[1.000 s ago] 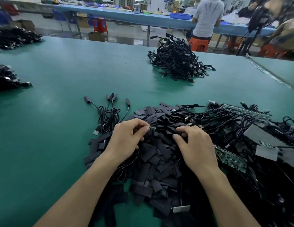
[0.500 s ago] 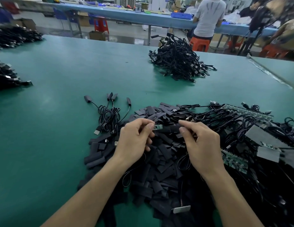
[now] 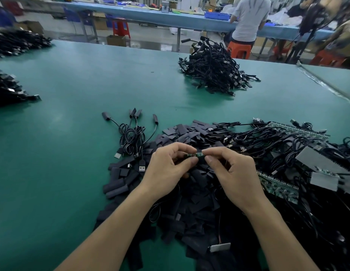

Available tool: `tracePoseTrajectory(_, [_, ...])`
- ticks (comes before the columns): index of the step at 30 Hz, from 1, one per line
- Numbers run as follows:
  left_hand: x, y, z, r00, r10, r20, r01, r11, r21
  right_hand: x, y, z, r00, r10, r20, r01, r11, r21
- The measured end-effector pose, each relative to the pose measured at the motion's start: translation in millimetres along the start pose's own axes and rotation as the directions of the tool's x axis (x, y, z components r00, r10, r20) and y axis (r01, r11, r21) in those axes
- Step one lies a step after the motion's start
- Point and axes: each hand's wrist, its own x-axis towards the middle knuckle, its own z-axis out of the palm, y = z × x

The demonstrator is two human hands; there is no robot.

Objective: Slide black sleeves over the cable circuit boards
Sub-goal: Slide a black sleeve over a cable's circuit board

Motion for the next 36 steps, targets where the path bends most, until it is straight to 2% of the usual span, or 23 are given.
tracePoseTrajectory(4, [1.4, -1.2, 0.3, 1.000, -0.029, -0.003, 0.029, 0.998, -0.055, -1.5, -0.1, 0.3, 0.998, -0.046, 0.040, 0.050, 0.991, -0.125])
tracePoseTrajectory(9, [-0.8, 2.4, -0.7, 1.000, -0.014, -0.013, 0.013, 0.999, -0.043, -1.3, 1.4, 0.5, 0.992, -0.124, -0.007, 0.120, 0.974, -0.192])
tracePoseTrajectory(11, [-0.7, 3.3, -3.2, 0.999, -0.016, -0.029, 0.015, 0.999, -0.029, -1.1, 3.0, -0.2, 0.992, -0.114, -0.047, 0.105, 0.980, -0.167])
tracePoseTrajectory(15, [0.5, 2.8, -7.9, 0.997, -0.065, -0.034, 0.060, 0.991, -0.122, 0.4, 5.1, -1.4, 0.993, -0.033, -0.115, 0.025, 0.997, -0.072])
tracePoseTrajectory(19, [0.6, 0.9, -10.2, 0.998, -0.069, -0.005, 0.067, 0.989, -0.135, 0.3, 6.8, -1.9, 0.993, 0.058, -0.106, -0.053, 0.997, 0.049])
tracePoseTrajectory(24, [0.8, -0.3, -12.1, 0.998, -0.055, 0.006, 0.055, 0.990, -0.134, -0.2, 7.2, -3.9, 0.990, 0.103, -0.094, -0.089, 0.986, 0.141])
tracePoseTrajectory(32, [-0.3, 2.9, -11.8, 0.998, -0.057, 0.031, 0.060, 0.990, -0.127, -0.4, 7.6, -5.0, 0.994, 0.108, -0.015, -0.105, 0.987, 0.125])
tracePoseTrajectory(36, [-1.0, 3.8, -12.5, 0.997, -0.064, 0.037, 0.068, 0.991, -0.120, 0.0, 7.3, -4.2, 0.998, 0.066, 0.009, -0.067, 0.994, 0.087])
